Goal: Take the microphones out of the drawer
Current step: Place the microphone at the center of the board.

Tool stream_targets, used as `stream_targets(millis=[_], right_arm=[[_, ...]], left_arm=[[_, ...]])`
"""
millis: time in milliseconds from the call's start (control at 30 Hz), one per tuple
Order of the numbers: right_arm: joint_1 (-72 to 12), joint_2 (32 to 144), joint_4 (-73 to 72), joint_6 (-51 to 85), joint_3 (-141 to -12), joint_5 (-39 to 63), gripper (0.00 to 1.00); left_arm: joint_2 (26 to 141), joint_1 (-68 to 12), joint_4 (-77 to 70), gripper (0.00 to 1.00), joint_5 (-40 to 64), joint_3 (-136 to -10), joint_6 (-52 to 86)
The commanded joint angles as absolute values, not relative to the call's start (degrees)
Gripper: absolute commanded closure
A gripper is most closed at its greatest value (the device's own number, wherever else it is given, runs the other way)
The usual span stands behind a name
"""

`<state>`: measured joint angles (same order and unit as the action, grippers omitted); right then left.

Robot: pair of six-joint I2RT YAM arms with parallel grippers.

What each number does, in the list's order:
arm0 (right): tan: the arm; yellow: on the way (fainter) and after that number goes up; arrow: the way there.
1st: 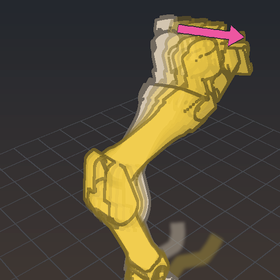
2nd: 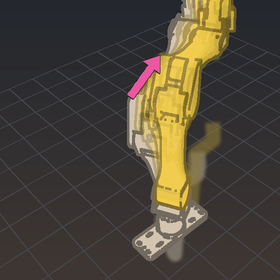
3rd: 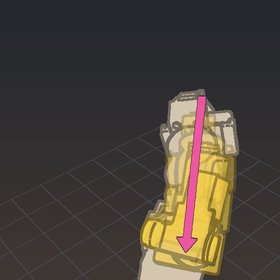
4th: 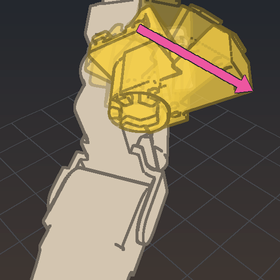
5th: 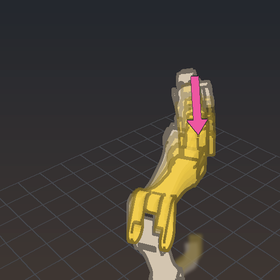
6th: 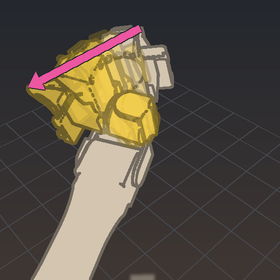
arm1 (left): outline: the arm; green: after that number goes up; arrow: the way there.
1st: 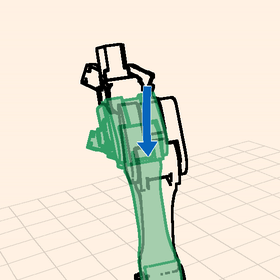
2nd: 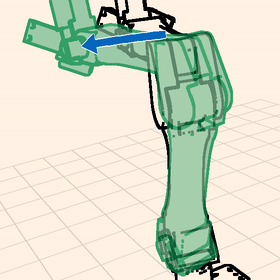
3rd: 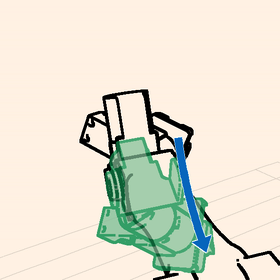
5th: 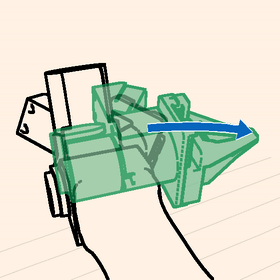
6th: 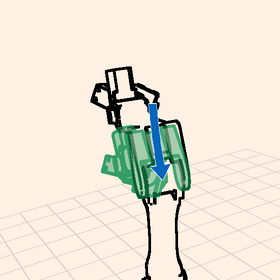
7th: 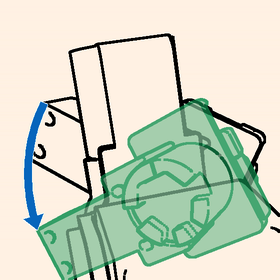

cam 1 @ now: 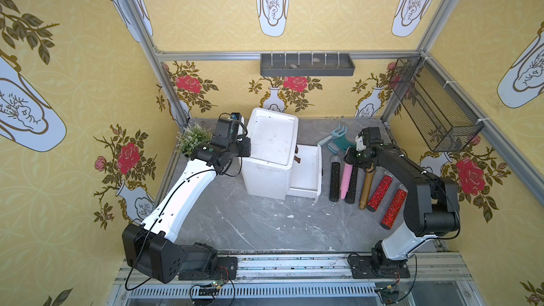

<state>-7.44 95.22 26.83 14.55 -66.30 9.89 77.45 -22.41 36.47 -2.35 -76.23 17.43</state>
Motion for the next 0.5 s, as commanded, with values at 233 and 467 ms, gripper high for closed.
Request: stream_targets(millis=[233, 467], right_arm=[[-7.88, 99.84, 26.01, 13.34, -66.88, 8.74, 0.82], [-7.91, 101.39, 25.47, 14.71, -66.87, 8.38, 0.76]], left_arm=[[78.45, -22.49, 41.47, 1.00, 1.05, -76.07, 19.25], [78.57, -22.45, 41.78, 1.00, 0.97, -76.03, 19.16]])
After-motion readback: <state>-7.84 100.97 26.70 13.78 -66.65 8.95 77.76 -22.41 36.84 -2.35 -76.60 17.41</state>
